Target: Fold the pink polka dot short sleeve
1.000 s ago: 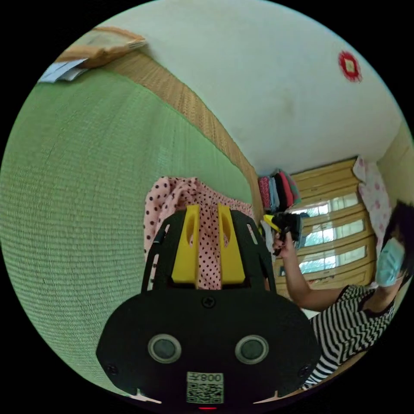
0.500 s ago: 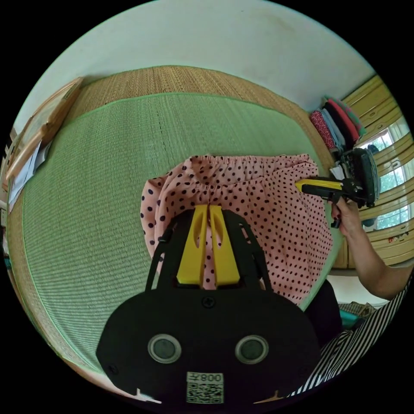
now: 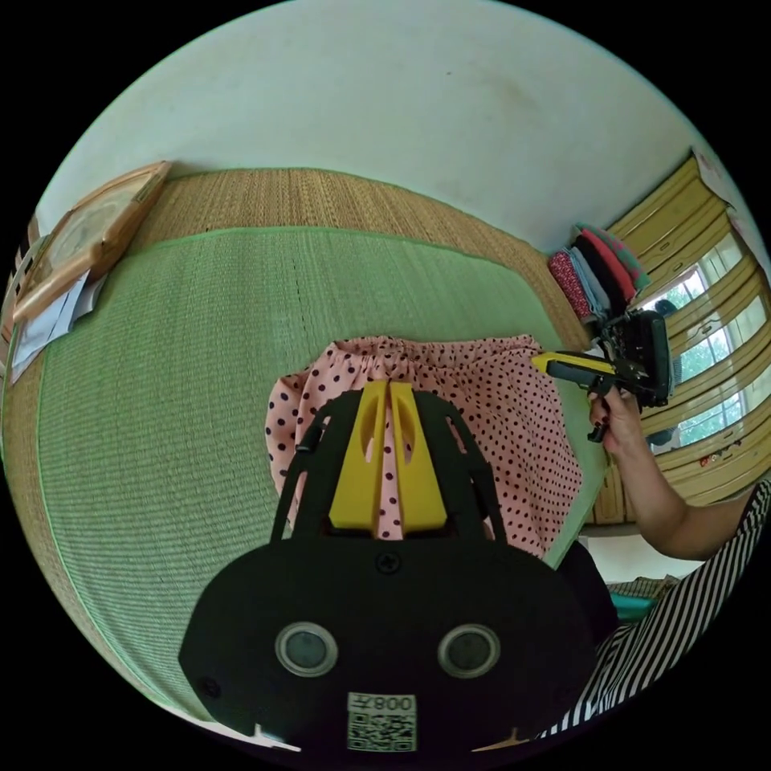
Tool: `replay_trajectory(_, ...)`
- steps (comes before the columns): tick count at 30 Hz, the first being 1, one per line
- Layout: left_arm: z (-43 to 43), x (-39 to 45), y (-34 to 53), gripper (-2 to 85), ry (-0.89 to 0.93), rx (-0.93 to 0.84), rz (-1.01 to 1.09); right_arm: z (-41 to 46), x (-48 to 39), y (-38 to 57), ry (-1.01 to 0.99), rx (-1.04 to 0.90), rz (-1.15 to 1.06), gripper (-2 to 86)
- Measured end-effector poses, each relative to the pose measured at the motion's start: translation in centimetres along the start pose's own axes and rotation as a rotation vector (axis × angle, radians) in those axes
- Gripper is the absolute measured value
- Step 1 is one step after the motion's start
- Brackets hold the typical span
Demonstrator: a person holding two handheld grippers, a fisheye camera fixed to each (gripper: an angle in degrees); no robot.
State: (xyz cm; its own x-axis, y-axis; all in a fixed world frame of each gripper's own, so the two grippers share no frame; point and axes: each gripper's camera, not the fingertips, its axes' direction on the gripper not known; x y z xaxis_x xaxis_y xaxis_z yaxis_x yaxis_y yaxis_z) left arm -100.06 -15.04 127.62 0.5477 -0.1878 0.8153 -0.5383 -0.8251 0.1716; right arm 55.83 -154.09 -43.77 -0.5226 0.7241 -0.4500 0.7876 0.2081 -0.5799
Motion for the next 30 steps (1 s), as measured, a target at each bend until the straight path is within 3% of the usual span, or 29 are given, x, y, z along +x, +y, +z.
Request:
replay_trajectory(6, -0.1, 0.2, 0.0, 3.2, -0.017, -0.029, 0.021, 2.9, -2.4, -0.9, 0.085, -0.101, -0.058, 2.4)
replay_trajectory(10, 0.0, -0.3, -0.1, 2.5, -0.011, -0.053, -0.009, 2.2, -4.8, -2.6, -0.021, -0.018, -0.093, 2.1)
replay_trajectory(16, -0.5, 0.0, -0.7, 1.3, -0.019, -0.046, -0.001, 4.7, -10.7, -8.3, -0.155, -0.041, -0.253, 4.9)
replay_trajectory(20, -1.4, 0.2, -0.7, 1.4, -0.004, -0.024, 0.011, 8.5, -14.3, -10.6, -0.078, -0.186, -0.381, 7.0)
replay_trajectory(23, -2.0, 0.0, -0.4, 2.0, -0.009, -0.025, 0.027, 9.6, -15.8, -10.6, 0.037, -0.196, -0.428, 6.2)
replay_trajectory(30, -2.4, -1.3, 0.6, 2.7, 0.006, -0.027, -0.023, 9.1, -18.4, -9.9, 0.105, -0.128, -0.447, 1.7)
